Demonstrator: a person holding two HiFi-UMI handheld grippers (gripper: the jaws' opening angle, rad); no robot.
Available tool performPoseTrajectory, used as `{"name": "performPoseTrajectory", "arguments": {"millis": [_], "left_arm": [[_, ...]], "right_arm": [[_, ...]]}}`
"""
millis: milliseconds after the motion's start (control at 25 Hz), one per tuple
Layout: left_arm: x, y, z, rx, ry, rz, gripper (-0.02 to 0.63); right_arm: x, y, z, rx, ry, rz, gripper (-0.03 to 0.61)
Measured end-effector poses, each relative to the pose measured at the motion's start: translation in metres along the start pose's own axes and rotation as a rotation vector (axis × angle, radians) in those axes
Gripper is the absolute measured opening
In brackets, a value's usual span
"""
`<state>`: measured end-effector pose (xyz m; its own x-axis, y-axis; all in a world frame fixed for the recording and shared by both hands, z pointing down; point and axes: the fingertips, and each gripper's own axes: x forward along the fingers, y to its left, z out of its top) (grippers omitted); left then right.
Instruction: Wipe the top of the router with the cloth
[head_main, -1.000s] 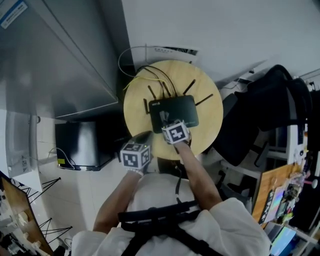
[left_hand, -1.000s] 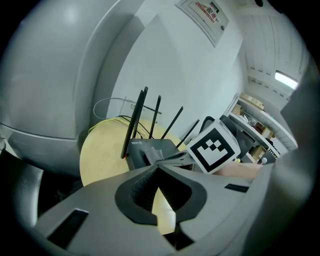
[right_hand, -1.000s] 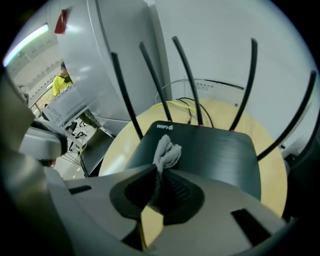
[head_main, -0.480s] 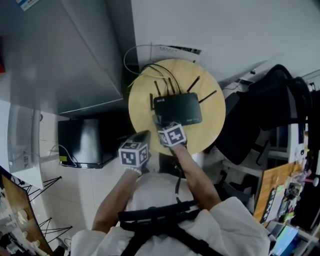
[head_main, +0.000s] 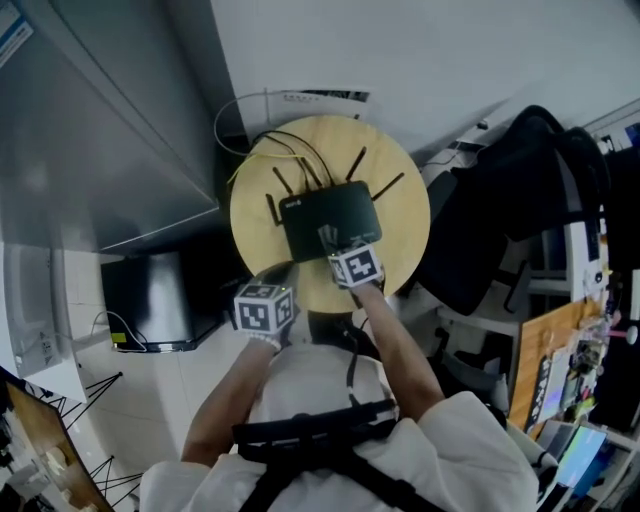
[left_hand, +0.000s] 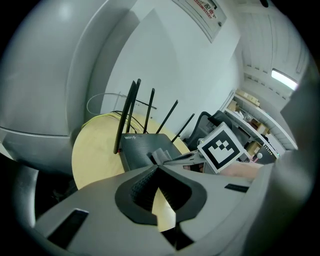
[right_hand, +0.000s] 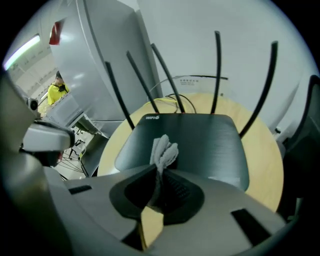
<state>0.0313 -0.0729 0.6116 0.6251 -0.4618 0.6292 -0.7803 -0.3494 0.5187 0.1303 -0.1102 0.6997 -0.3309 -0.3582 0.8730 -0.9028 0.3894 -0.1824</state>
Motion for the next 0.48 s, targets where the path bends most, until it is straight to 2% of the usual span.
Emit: {"name": "performPoseTrajectory", "arguments": {"millis": [320, 480], "left_arm": [[0.046, -0.036, 0.009, 0.048, 0.054, -0.063, -0.003], [0.069, -0.054, 0.015, 0.073, 0.078, -0.085, -0.003]], "right_arm": [[-0.022, -0.084, -0.017, 0.093, -0.001, -0.075, 0.038], [-0.031, -0.117, -0.022, 0.104, -0.006, -0.1, 0.038]]}}
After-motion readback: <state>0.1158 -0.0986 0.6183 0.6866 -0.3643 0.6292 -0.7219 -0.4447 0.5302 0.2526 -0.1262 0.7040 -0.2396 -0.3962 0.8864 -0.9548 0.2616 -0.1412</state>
